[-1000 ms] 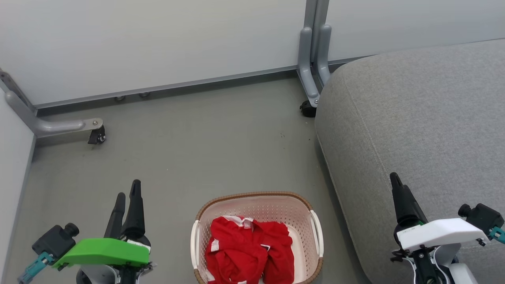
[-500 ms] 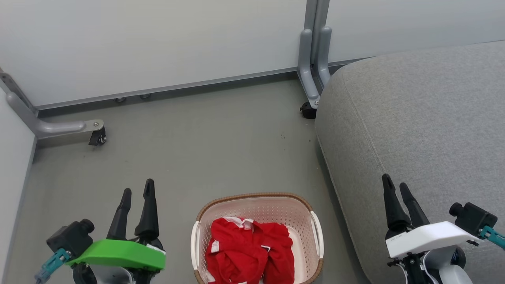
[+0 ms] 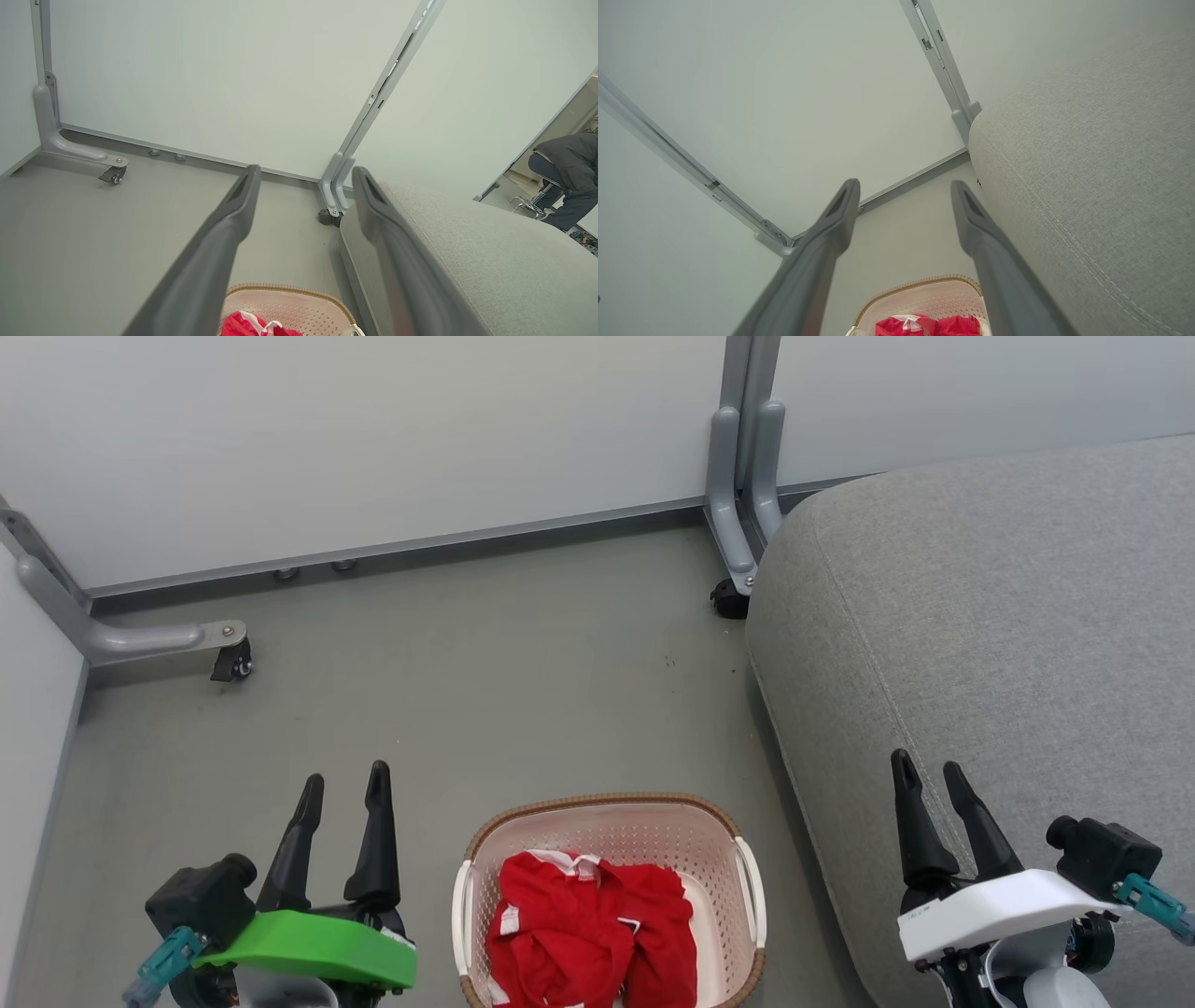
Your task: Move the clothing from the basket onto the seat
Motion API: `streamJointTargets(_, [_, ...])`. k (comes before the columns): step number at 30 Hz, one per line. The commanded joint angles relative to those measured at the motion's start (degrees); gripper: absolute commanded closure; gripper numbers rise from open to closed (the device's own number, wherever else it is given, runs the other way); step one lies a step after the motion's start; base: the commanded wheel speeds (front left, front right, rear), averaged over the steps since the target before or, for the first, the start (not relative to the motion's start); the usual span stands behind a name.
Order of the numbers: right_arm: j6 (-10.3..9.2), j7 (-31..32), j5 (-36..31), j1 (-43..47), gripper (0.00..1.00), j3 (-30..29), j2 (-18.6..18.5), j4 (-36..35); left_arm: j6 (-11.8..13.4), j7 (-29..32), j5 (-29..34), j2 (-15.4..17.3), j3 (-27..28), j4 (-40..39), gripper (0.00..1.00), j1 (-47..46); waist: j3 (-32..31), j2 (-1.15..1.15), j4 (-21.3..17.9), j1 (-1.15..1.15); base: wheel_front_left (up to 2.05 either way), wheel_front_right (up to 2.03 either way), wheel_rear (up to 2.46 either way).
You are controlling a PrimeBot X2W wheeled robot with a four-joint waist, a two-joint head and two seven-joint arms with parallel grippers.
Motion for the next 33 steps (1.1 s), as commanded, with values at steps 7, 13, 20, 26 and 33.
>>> streamJointTargets(7, [0.02,-1.48,-5.58,0.38,0.00,0.91,-0.33,-1.36,0.41,-1.46,5.56,0.66,-1.17,-1.44,0.00,0.48,0.03,0.00,-0.07,0.00,0.00,0.00,0.00])
streamJointTargets(13, [0.03,-2.33,-9.23,0.71,0.00,1.38,-0.36,-1.79,0.55,-2.29,9.04,0.72,-1.89,-1.84,0.00,0.67,0.03,0.00,-0.09,0.00,0.00,0.00,0.00])
streamJointTargets(20, [0.02,-3.25,-13.37,1.02,0.00,1.93,-0.38,-2.40,0.65,-3.24,13.04,0.74,-2.83,-2.38,0.00,1.06,-0.17,0.00,-0.05,0.00,0.00,0.00,0.00])
streamJointTargets(26, [0.02,-4.05,-16.62,1.49,0.00,2.42,-0.41,-2.94,0.71,-4.01,16.25,0.82,-3.50,-2.91,0.00,1.36,-0.46,0.00,-0.02,0.00,0.00,0.00,0.00])
streamJointTargets(33, [0.03,-4.81,-19.99,2.05,0.00,2.91,-0.43,-3.25,0.76,-4.77,19.65,0.97,-4.29,-3.21,0.00,1.96,-0.73,0.00,-0.03,0.00,0.00,0.00,0.00])
